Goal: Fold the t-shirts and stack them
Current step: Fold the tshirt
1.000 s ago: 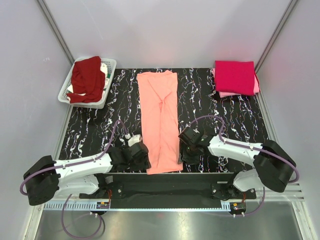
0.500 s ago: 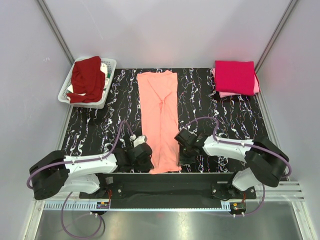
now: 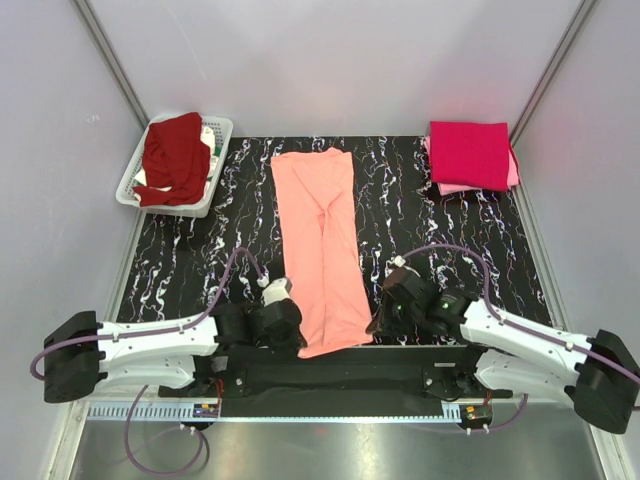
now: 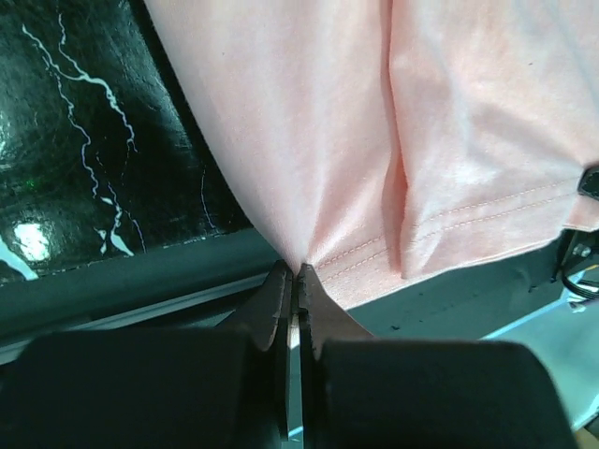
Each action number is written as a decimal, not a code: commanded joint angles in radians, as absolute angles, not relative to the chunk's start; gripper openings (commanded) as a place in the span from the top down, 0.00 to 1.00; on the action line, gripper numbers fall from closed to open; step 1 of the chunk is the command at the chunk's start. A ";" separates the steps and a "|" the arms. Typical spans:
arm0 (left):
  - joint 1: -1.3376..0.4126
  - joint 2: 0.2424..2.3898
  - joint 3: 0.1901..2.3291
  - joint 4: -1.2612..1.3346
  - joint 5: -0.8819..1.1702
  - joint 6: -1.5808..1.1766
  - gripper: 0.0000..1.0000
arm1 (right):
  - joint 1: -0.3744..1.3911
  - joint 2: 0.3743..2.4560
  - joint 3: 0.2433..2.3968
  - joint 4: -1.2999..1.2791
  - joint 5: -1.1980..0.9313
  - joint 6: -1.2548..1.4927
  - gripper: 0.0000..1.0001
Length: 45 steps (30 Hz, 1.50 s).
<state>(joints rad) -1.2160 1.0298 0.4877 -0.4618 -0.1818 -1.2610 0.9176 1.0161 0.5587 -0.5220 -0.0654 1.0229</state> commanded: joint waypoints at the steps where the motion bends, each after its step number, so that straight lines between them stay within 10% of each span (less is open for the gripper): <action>1: -1.226 1.009 0.489 -0.514 -0.229 -1.302 1.00 | 0.925 0.962 0.520 -0.580 -0.031 1.077 1.00; 24: -1.295 0.943 0.551 -0.663 -0.252 -1.393 0.96 | 0.927 0.769 0.534 -0.718 -0.025 1.118 1.00; 35: -1.299 0.986 0.476 -0.568 -0.216 -1.399 0.71 | 0.927 0.761 0.450 -0.664 -0.060 1.135 1.00; 45: -1.316 1.063 0.554 -0.456 -0.245 -1.298 0.27 | 0.927 0.781 0.423 -0.644 -0.058 1.131 1.00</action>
<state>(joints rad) -1.3090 1.0359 0.4980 -0.5396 -0.2214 -1.3415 0.9211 0.7841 0.4320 -0.6701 -0.0559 1.1206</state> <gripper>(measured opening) 0.724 0.018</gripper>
